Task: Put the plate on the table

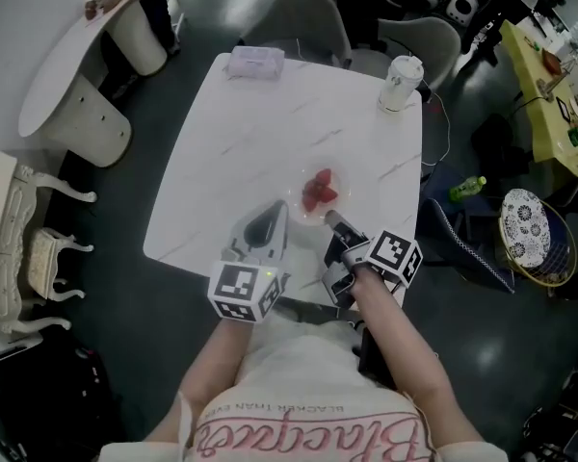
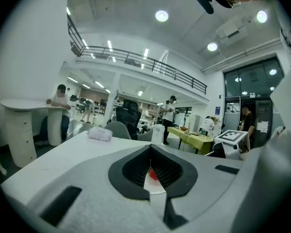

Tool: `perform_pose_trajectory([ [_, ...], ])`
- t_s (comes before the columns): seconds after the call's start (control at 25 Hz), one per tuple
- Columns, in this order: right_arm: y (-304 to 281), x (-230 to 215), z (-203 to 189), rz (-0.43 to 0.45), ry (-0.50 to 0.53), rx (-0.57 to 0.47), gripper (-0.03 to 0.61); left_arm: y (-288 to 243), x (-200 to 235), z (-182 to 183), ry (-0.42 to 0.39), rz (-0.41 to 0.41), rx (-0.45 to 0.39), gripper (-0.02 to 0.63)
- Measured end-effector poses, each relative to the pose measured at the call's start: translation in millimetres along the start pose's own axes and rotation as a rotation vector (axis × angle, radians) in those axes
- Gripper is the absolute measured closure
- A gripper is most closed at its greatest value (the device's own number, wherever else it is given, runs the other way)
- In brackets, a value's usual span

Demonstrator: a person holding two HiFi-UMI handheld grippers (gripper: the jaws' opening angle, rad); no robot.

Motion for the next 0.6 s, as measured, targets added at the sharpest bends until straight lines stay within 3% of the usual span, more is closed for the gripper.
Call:
perform_pose_trajectory([
  [0.28, -53, -28, 12, -0.125, 0.062, 0.038, 0.566, -37, 30, -7, 0.007, -0.029, 0.059, 0.609],
  [0.6, -93, -48, 19, -0.220, 0.182, 0.018, 0.565, -51, 66, -16, 0.031, 0.005, 0.092, 0.609],
])
Point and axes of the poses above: the fingertips, and each gripper's own axes: y backward along the fingers, x to its left, z out of its top, the point moved 10 cm from there along y, backward along the fingers, and after that the axes turned 10 degrees about -x, right-handed, at the moved point
